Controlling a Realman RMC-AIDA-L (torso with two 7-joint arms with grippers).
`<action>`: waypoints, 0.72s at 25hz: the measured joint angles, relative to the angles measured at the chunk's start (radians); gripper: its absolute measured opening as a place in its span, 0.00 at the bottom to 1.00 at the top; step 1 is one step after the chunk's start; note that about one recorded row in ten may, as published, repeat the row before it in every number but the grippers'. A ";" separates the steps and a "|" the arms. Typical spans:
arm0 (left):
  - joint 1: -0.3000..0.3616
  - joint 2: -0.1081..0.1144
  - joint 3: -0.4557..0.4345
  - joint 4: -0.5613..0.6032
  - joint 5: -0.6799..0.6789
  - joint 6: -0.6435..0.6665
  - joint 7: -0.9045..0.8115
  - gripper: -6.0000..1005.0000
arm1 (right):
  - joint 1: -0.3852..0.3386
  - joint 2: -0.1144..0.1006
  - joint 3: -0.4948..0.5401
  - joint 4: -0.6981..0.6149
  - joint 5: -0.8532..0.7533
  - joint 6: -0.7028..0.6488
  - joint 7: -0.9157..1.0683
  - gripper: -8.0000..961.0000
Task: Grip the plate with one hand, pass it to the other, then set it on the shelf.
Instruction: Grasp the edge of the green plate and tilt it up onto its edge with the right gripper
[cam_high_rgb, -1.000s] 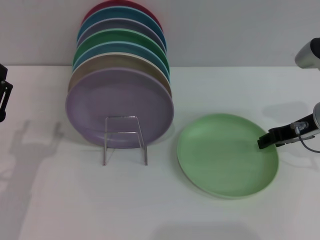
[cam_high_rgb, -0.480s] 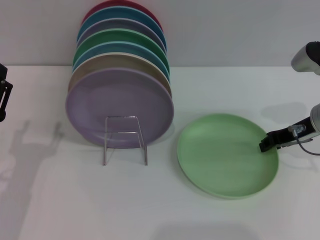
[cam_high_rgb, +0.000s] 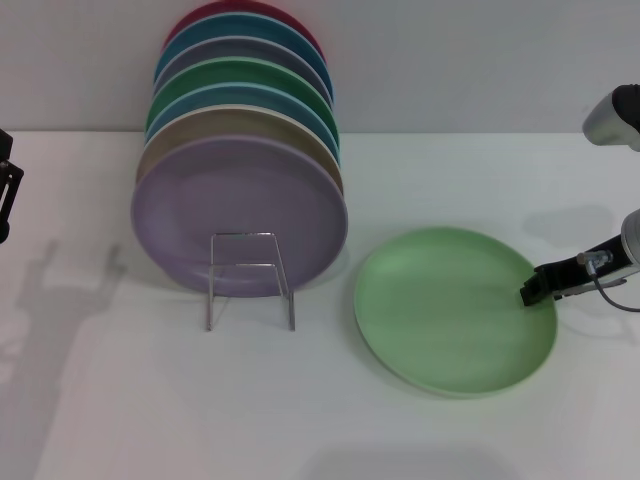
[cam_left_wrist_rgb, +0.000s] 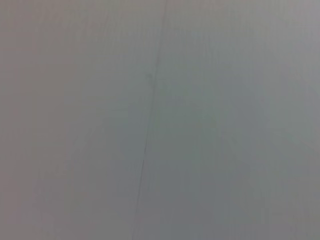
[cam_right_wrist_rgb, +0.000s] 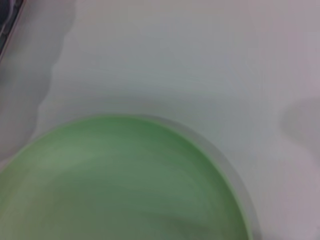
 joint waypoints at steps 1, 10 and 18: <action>0.000 0.000 0.000 0.001 0.000 0.000 0.000 0.80 | 0.000 0.000 0.000 -0.001 0.000 0.000 0.000 0.26; 0.002 0.000 -0.001 0.003 0.000 0.000 0.000 0.80 | 0.004 -0.001 -0.008 -0.015 0.000 0.003 0.000 0.20; 0.003 0.000 -0.009 0.003 -0.002 0.000 -0.001 0.80 | 0.002 -0.002 -0.008 -0.004 0.000 0.006 -0.003 0.14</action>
